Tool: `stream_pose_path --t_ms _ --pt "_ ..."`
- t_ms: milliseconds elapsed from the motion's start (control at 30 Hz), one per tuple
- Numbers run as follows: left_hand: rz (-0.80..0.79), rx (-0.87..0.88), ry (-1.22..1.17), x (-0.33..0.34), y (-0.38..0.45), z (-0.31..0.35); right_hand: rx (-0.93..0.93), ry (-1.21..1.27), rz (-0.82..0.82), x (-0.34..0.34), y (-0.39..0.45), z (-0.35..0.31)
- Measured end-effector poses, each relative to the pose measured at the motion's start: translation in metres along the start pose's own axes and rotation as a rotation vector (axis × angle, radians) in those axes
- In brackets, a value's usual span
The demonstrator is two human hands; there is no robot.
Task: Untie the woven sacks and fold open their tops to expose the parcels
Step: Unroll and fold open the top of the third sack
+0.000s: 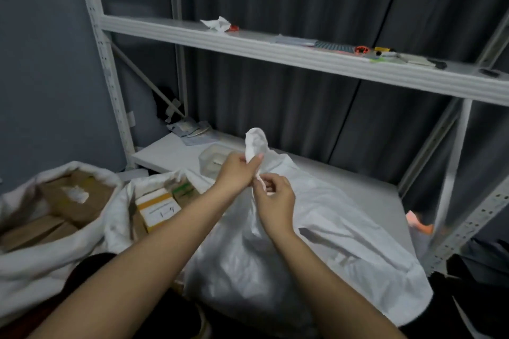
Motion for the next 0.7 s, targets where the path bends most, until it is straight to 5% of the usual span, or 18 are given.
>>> stream_pose_path --t_ms 133,200,267,333,467,600,700 --pt "0.054 -0.021 0.149 -0.005 0.008 -0.007 0.24 0.022 -0.334 0.016 -0.004 -0.001" --pt "0.0 -0.013 0.163 -0.008 0.005 -0.015 0.028 -0.235 -0.417 -0.003 0.011 -0.019" --pt "-0.066 -0.006 0.173 -0.009 -0.002 -0.017 -0.392 -0.543 -0.357 -0.023 0.031 -0.04" --pt "-0.129 -0.013 0.174 -0.01 -0.013 -0.013 -0.58 -0.856 -0.513 -0.02 0.046 -0.042" --pt "-0.143 0.072 0.439 -0.019 -0.031 -0.011 -0.431 -1.128 -0.79 0.003 0.045 -0.038" --pt "0.098 0.465 1.148 -0.038 -0.039 -0.012 -0.105 -0.747 -0.936 0.011 0.042 -0.051" --pt "-0.123 0.434 0.927 -0.054 -0.03 -0.021 -0.195 -0.777 -0.96 0.005 0.046 -0.067"
Point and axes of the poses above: each hand's wrist, its own y-axis towards the middle knuckle, its own x-axis out of the palm, z = x × y, the point moved 4 cm from there along y, towards the middle knuckle, and after that the axes turned 9 degrees about y, right-handed, at the moved point
